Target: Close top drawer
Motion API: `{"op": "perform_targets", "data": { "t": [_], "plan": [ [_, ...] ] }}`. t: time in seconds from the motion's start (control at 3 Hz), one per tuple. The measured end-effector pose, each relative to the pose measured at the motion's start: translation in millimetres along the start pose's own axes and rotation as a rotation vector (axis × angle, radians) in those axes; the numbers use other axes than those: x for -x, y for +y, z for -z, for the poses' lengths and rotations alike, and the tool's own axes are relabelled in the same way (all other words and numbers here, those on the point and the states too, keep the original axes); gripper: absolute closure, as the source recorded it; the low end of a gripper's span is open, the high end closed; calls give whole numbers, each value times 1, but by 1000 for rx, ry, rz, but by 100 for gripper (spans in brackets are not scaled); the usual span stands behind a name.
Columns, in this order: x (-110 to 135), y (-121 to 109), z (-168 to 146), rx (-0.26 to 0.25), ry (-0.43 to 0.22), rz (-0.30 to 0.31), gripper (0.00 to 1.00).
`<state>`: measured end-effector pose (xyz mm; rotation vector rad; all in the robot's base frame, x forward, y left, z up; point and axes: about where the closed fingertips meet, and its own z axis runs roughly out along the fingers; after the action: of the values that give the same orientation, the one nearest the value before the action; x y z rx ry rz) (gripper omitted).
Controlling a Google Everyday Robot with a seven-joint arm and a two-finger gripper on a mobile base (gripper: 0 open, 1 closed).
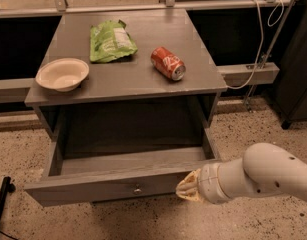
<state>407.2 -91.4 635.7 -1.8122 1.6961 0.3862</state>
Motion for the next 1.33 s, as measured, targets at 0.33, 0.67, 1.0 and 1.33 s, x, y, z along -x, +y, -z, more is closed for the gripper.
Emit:
{"op": "perform_targets", "data": {
  "t": [0.33,0.67,1.0,1.33],
  "plan": [
    [-10,-3,-20,-31,32,-27,100],
    [-15,-24,-41,-112,47,-94,100],
    [-11,-46,-55,-163,0,-142,100],
    [-12,-48,-57,-169,-4,-146,100]
  ]
}}
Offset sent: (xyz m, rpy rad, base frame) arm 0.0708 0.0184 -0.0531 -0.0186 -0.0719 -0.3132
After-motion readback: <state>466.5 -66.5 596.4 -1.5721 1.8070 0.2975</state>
